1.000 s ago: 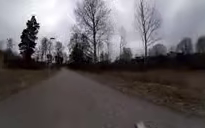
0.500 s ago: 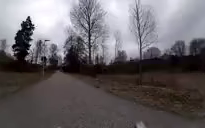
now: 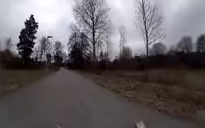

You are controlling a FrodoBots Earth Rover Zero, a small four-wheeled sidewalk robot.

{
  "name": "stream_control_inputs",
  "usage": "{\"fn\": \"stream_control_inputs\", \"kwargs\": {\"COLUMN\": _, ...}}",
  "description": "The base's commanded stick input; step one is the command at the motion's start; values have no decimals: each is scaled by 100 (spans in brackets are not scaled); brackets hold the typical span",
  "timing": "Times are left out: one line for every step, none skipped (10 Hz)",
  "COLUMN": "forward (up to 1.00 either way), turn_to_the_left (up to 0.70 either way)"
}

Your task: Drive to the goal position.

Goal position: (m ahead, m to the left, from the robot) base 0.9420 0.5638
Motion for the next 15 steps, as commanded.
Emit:
{"fn": "stream_control_inputs", "kwargs": {"forward": 100, "turn_to_the_left": 0}}
{"fn": "stream_control_inputs", "kwargs": {"forward": 100, "turn_to_the_left": 0}}
{"fn": "stream_control_inputs", "kwargs": {"forward": 100, "turn_to_the_left": 0}}
{"fn": "stream_control_inputs", "kwargs": {"forward": 100, "turn_to_the_left": 0}}
{"fn": "stream_control_inputs", "kwargs": {"forward": 100, "turn_to_the_left": 0}}
{"fn": "stream_control_inputs", "kwargs": {"forward": 100, "turn_to_the_left": 0}}
{"fn": "stream_control_inputs", "kwargs": {"forward": 100, "turn_to_the_left": 0}}
{"fn": "stream_control_inputs", "kwargs": {"forward": 100, "turn_to_the_left": 0}}
{"fn": "stream_control_inputs", "kwargs": {"forward": 100, "turn_to_the_left": 2}}
{"fn": "stream_control_inputs", "kwargs": {"forward": 100, "turn_to_the_left": 8}}
{"fn": "stream_control_inputs", "kwargs": {"forward": 100, "turn_to_the_left": 14}}
{"fn": "stream_control_inputs", "kwargs": {"forward": 100, "turn_to_the_left": 20}}
{"fn": "stream_control_inputs", "kwargs": {"forward": 100, "turn_to_the_left": 26}}
{"fn": "stream_control_inputs", "kwargs": {"forward": 100, "turn_to_the_left": 32}}
{"fn": "stream_control_inputs", "kwargs": {"forward": 100, "turn_to_the_left": 38}}
